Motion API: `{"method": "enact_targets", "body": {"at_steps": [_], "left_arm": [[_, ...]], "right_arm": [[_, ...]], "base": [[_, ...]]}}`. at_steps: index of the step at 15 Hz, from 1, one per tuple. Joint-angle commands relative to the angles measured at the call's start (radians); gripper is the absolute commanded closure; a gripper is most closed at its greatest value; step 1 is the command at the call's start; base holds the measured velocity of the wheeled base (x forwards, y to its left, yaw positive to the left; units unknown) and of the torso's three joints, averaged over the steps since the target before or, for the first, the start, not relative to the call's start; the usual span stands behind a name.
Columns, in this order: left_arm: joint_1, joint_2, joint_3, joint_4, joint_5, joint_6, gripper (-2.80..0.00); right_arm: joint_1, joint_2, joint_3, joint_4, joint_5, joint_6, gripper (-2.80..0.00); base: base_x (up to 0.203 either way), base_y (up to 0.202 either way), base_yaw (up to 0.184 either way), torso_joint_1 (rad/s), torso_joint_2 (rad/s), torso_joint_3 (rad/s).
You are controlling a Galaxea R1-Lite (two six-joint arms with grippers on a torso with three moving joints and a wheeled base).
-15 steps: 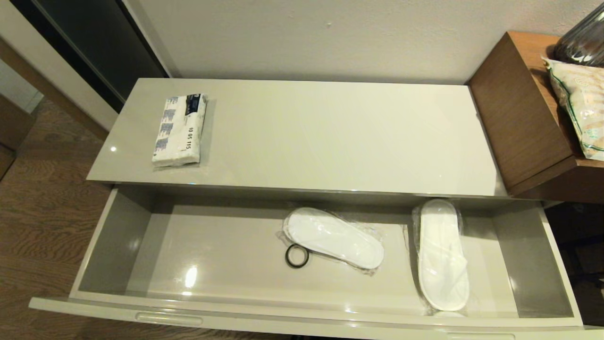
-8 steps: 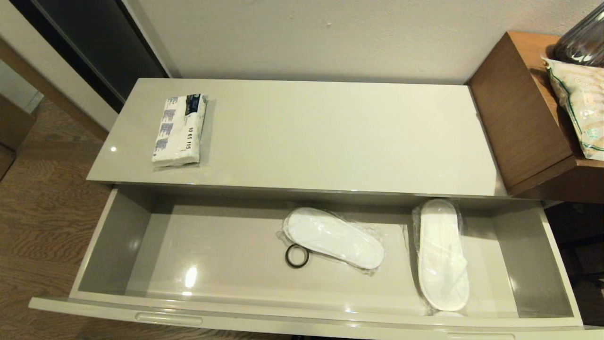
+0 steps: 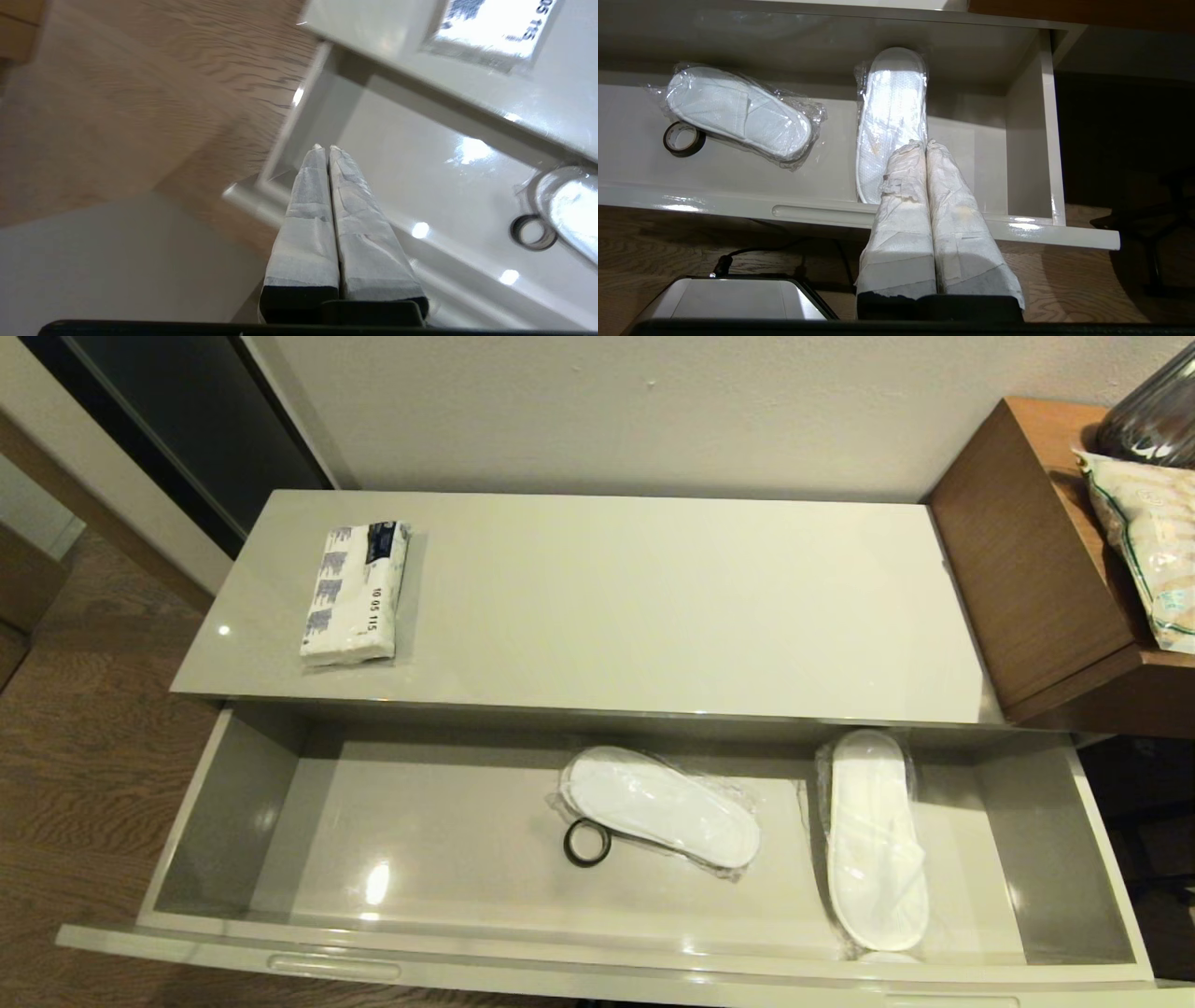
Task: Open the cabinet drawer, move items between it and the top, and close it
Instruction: Pick up the tissue on the table
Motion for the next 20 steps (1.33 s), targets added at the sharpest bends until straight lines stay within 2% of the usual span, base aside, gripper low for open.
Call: {"method": "enact_targets", "body": {"at_steps": [1, 5, 6, 8, 10, 14, 18, 20], "left_arm": [[-0.028, 0.177, -0.004, -0.041, -0.008, -0.004, 0.00], [-0.054, 0.400, -0.010, -0.203, -0.063, -0.010, 0.00], [-0.069, 0.453, -0.015, -0.251, -0.067, -0.010, -2.71], [-0.119, 0.556, -0.060, -0.331, -0.070, -0.018, -2.80], [-0.159, 0.628, -0.167, -0.357, -0.066, -0.056, -2.80], [-0.179, 0.735, -0.290, -0.375, -0.046, -0.076, -2.80], [-0.172, 0.845, -0.414, -0.389, 0.024, -0.016, -2.80], [-0.172, 0.883, -0.434, -0.483, 0.030, 0.042, -2.80]], "right_arm": [[0.001, -0.002, 0.000, -0.001, 0.000, -0.001, 0.00], [0.001, -0.002, 0.000, 0.001, 0.000, -0.001, 0.00], [0.001, -0.002, 0.000, 0.000, 0.000, -0.001, 0.00], [0.001, -0.002, 0.000, 0.000, 0.000, -0.001, 0.00], [0.001, -0.002, 0.000, 0.000, 0.000, -0.001, 0.00], [0.001, -0.002, 0.000, 0.001, 0.000, -0.001, 0.00], [0.001, -0.002, 0.000, 0.001, 0.000, -0.001, 0.00], [0.001, -0.002, 0.000, 0.000, 0.000, -0.001, 0.00]], "base": [[0.000, 0.000, 0.000, 0.000, 0.00, 0.000], [0.000, 0.000, 0.000, 0.000, 0.00, 0.000], [0.000, 0.000, 0.000, 0.000, 0.00, 0.000], [0.000, 0.000, 0.000, 0.000, 0.00, 0.000], [0.000, 0.000, 0.000, 0.000, 0.00, 0.000], [0.000, 0.000, 0.000, 0.000, 0.00, 0.000], [0.000, 0.000, 0.000, 0.000, 0.00, 0.000], [0.000, 0.000, 0.000, 0.000, 0.00, 0.000]]}}
